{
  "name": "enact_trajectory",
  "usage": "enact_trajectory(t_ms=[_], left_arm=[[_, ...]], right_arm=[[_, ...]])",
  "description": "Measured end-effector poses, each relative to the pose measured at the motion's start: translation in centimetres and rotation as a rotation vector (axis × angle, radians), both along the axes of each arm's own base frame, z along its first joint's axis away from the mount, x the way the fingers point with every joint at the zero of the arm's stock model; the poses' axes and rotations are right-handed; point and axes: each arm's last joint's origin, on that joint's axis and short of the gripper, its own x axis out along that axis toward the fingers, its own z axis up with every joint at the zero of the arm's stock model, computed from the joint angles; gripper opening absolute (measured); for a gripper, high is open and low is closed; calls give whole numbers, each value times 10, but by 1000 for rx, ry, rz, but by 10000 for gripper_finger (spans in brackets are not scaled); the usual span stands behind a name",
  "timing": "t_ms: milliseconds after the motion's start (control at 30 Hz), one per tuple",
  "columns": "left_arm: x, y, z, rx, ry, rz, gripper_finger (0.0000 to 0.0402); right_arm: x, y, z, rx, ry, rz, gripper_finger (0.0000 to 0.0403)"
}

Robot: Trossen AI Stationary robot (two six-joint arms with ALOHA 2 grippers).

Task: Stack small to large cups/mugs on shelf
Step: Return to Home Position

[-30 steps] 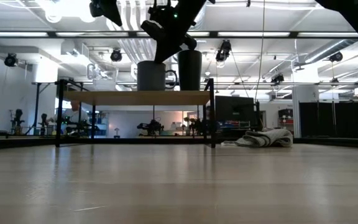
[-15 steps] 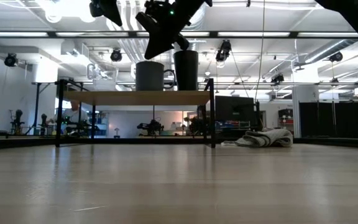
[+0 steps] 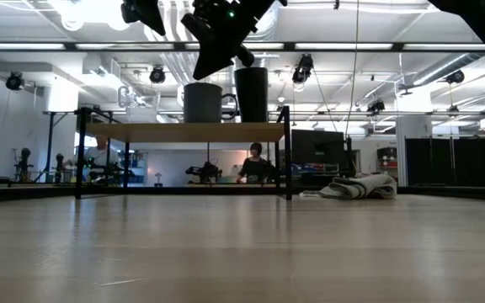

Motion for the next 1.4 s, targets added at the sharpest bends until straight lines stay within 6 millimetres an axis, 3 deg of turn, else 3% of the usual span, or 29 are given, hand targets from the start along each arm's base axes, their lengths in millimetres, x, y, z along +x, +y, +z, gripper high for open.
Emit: enact_trajectory(t_ms=[467, 800, 1033, 1167, 1267, 1400], left_arm=[[0, 0, 0, 2, 3, 4, 0], [-1, 0, 0, 0, 5, 6, 0], [-1, 0, -1, -6, 12, 7, 0], [0, -2, -1, -21, 6, -9, 0], [-2, -13, -1, -95, -12, -90, 0], [-12, -36, 6, -270, -115, -132, 0]], right_arm=[[-17, 12, 55, -18, 5, 33, 23], [-34, 23, 71, 11, 60, 33, 67], [-67, 40, 86, 109, 141, -23, 77], [-91, 59, 98, 122, 199, 5, 54], [-110, 77, 113, 115, 206, 56, 18], [-139, 102, 135, 114, 155, 125, 12]])
